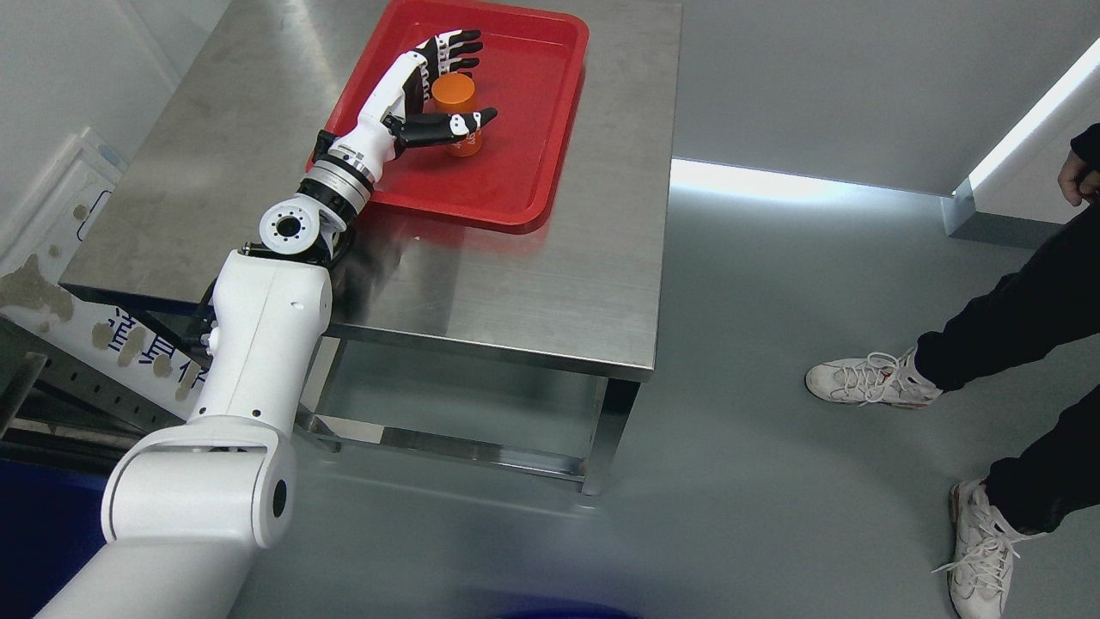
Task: Grab orange capacitor from left shelf to right desk
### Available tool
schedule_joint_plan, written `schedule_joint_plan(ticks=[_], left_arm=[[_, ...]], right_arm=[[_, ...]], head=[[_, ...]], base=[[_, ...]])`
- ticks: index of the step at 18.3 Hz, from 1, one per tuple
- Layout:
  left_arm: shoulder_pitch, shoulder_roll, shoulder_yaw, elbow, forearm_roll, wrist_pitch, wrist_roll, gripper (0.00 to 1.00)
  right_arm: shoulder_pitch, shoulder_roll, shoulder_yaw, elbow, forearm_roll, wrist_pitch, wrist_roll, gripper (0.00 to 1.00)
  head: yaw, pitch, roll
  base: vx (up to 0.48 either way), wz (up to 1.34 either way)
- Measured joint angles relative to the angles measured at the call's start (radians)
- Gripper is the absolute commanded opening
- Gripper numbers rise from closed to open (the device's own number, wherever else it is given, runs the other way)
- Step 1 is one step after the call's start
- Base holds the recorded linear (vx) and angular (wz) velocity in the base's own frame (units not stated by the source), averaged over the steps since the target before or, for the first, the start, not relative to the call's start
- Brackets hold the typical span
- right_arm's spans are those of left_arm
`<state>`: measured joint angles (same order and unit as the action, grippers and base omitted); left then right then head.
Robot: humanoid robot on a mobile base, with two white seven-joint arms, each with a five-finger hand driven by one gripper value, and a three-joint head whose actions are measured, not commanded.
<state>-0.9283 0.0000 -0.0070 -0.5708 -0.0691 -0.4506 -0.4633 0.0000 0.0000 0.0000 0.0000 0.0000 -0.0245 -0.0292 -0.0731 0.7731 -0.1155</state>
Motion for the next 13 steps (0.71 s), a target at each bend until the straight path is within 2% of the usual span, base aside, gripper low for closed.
schedule_joint_plan(ticks=[9, 11, 13], left_arm=[[-0.069, 0.009, 0.01, -0.05, 0.011, 0.006, -0.01, 0.78], [-0.069, 0.016, 0.027, -0.079, 0.033, 0.055, -0.012, 0.79], [-0.064, 0.023, 0.048, -0.122, 0.069, 0.158, -0.012, 0.87]], right_arm=[[0.0, 0.0, 0.0, 0.0, 0.0, 0.0, 0.0, 1.0], [0.0, 0.0, 0.0, 0.0, 0.0, 0.001, 0.0, 1.0], [0.0, 0.0, 0.0, 0.0, 0.0, 0.001, 0.0, 1.0]], head=[[0.0, 0.0, 0.0], [0.0, 0.0, 0.0], [0.0, 0.0, 0.0]], base=[[0.0, 0.0], [0.0, 0.0], [0.0, 0.0]])
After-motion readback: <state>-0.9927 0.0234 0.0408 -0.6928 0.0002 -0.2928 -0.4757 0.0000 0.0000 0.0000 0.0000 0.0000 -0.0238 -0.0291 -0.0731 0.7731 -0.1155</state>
